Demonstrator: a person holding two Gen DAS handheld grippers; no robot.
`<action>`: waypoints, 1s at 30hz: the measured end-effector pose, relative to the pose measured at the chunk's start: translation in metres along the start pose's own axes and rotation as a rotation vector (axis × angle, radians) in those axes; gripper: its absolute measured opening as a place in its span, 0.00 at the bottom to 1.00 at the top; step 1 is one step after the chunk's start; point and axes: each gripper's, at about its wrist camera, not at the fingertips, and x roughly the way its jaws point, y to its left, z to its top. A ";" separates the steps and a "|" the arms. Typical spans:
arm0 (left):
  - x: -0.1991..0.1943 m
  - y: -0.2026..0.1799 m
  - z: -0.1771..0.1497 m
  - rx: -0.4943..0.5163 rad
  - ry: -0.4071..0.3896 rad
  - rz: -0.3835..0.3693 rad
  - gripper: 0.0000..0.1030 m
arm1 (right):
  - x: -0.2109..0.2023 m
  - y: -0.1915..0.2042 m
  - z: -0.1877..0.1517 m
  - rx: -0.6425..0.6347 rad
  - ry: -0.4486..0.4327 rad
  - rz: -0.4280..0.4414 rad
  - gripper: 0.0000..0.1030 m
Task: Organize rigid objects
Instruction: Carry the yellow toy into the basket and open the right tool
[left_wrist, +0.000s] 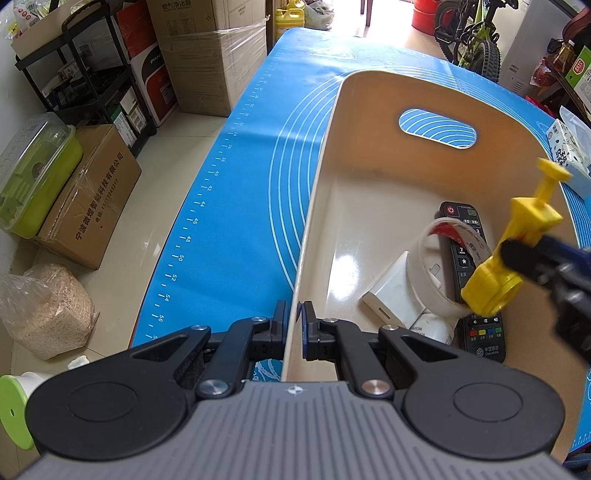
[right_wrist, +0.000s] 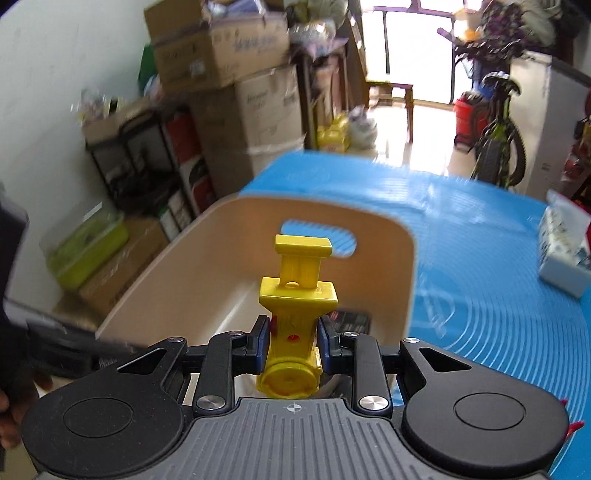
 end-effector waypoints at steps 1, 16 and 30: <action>0.000 0.000 0.000 0.000 0.000 0.000 0.08 | 0.003 0.003 -0.002 -0.009 0.010 -0.006 0.34; 0.000 -0.001 0.000 0.001 0.000 0.002 0.08 | -0.025 -0.013 0.007 -0.002 -0.015 0.000 0.84; 0.000 -0.001 0.000 0.001 0.000 0.002 0.08 | -0.052 -0.113 -0.003 0.128 -0.035 -0.214 0.88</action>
